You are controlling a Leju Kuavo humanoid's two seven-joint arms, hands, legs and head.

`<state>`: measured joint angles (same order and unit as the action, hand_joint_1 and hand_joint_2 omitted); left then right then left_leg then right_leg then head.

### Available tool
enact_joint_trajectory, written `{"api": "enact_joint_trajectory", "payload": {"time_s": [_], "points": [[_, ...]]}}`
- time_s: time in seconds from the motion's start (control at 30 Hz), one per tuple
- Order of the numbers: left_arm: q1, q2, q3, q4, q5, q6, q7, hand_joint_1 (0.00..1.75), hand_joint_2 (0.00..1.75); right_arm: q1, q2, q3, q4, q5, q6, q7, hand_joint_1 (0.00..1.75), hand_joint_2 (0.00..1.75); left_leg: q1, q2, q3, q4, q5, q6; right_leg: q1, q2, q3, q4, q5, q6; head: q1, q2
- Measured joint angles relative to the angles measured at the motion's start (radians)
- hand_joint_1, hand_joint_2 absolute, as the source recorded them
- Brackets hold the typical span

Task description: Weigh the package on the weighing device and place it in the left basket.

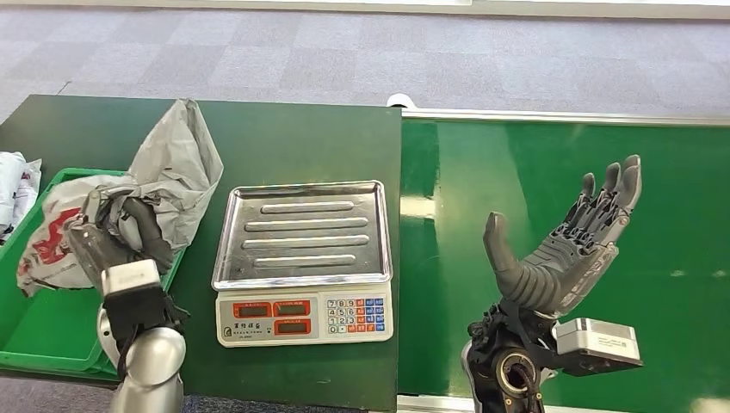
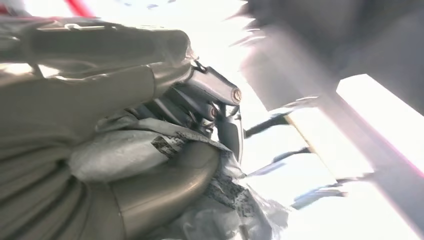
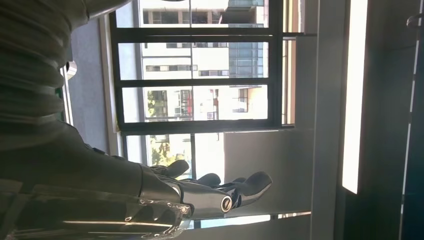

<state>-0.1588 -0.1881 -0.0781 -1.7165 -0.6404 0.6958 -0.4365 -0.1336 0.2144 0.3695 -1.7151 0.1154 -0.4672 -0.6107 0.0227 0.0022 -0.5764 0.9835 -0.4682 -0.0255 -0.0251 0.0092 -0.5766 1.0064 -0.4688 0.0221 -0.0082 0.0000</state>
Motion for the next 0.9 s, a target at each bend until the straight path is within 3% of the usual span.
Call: {"api": "enact_joint_trajectory", "payload": {"time_s": [0.13, 0.27, 0.57, 0.9], "points": [[-0.036, 0.026, 0.063, 0.115, -0.009, 0.000, 0.069, 1.70, 1.75, 0.003, 0.000, -0.002, 0.000, 0.008, 0.009, 0.006, 0.00, 1.75, 0.000, -0.001, -0.001, 0.000, 0.000, 0.000, 0.000, 0.000, 0.000, 0.000, 0.000, 0.000, 0.000, 0.000], [-0.099, 0.044, 0.148, 0.228, -0.038, 0.000, 0.147, 1.61, 1.75, 0.002, 0.000, -0.002, 0.008, 0.009, 0.021, 0.015, 0.00, 1.75, 0.000, -0.001, -0.001, 0.000, 0.000, 0.000, 0.000, 0.000, 0.000, 0.000, 0.000, 0.000, 0.000, 0.000], [-0.223, 0.047, 0.438, 0.387, -0.240, 0.002, 0.092, 1.55, 1.75, -0.008, 0.000, 0.001, 0.050, 0.002, 0.022, 0.024, 0.00, 1.75, 0.000, 0.000, -0.001, 0.000, 0.000, 0.000, 0.000, 0.000, -0.001, 0.000, 0.000, 0.000, 0.000, 0.000], [-0.247, 0.044, 0.510, 0.425, -0.245, 0.002, 0.088, 1.50, 1.75, -0.014, 0.000, 0.002, 0.070, 0.002, 0.022, 0.024, 0.00, 1.75, 0.000, -0.001, -0.001, 0.000, 0.000, 0.000, 0.000, 0.000, -0.001, 0.000, 0.000, 0.000, 0.000, 0.000]]}}
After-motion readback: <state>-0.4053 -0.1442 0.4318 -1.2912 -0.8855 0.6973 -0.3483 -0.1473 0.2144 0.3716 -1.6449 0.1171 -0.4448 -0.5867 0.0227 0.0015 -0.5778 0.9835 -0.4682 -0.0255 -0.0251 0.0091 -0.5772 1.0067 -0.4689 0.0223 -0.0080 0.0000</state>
